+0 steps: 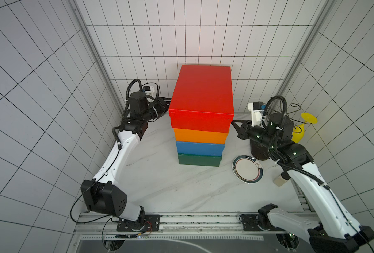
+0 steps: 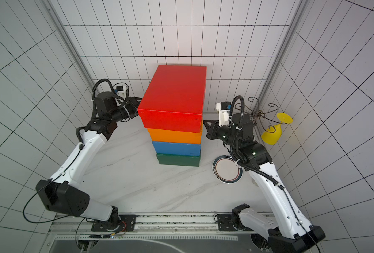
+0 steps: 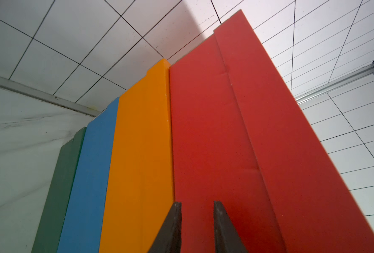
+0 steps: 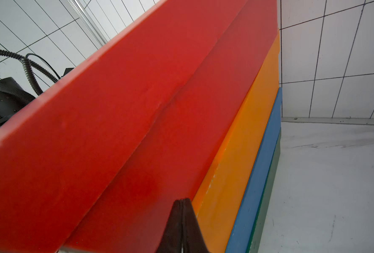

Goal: Stack the shoeboxes
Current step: Adjust the shoebox.

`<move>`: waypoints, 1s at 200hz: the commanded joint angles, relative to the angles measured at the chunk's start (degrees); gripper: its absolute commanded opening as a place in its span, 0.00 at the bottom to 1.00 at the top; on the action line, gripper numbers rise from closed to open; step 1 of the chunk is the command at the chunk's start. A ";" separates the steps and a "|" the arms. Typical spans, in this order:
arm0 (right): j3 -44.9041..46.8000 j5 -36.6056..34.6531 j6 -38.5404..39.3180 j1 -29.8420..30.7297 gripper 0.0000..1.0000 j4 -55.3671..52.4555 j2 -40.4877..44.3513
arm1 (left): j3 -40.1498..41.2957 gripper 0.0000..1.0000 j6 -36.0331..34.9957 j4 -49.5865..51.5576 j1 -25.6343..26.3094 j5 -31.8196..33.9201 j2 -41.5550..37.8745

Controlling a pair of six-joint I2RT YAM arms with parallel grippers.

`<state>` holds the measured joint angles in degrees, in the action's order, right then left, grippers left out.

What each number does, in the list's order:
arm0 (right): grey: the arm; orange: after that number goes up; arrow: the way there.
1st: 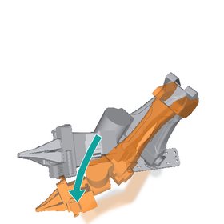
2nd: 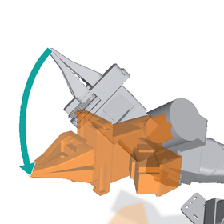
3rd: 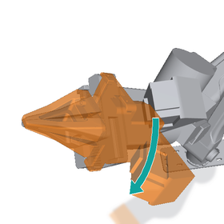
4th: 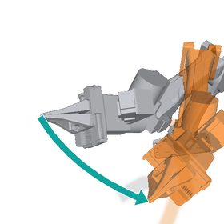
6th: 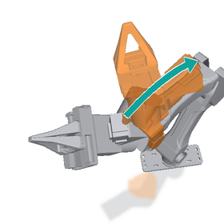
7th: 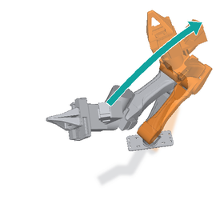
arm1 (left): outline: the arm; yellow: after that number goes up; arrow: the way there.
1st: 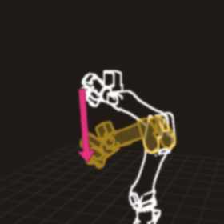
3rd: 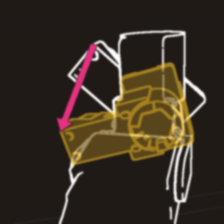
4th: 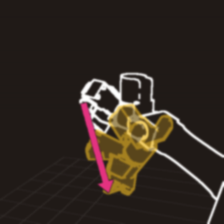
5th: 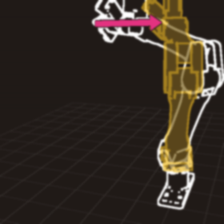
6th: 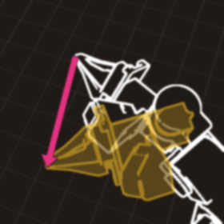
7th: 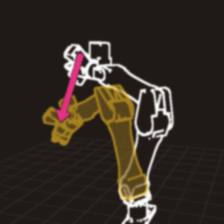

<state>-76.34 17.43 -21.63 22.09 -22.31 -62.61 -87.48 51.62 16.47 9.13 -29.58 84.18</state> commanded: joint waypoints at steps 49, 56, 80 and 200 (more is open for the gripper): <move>-9.85 0.65 1.94 -1.21 0.06 0.57 -5.53 | 8.38 0.27 1.60 -2.49 -0.88 0.30 -11.26; -10.17 0.76 1.86 -1.30 0.06 0.66 -5.91 | 8.21 0.27 1.74 -2.47 -0.29 0.08 -11.32; -10.47 1.04 1.33 -1.61 0.06 1.83 -6.56 | 7.27 0.27 2.14 -3.11 1.67 0.05 -10.75; -10.68 3.51 -0.25 -4.66 0.06 5.65 -9.72 | 1.38 0.27 3.18 -3.55 5.02 1.54 -6.52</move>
<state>-81.28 19.00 -21.41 18.02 -19.70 -71.99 -83.35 54.33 14.15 13.37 -28.25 76.53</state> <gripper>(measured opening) 0.063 0.266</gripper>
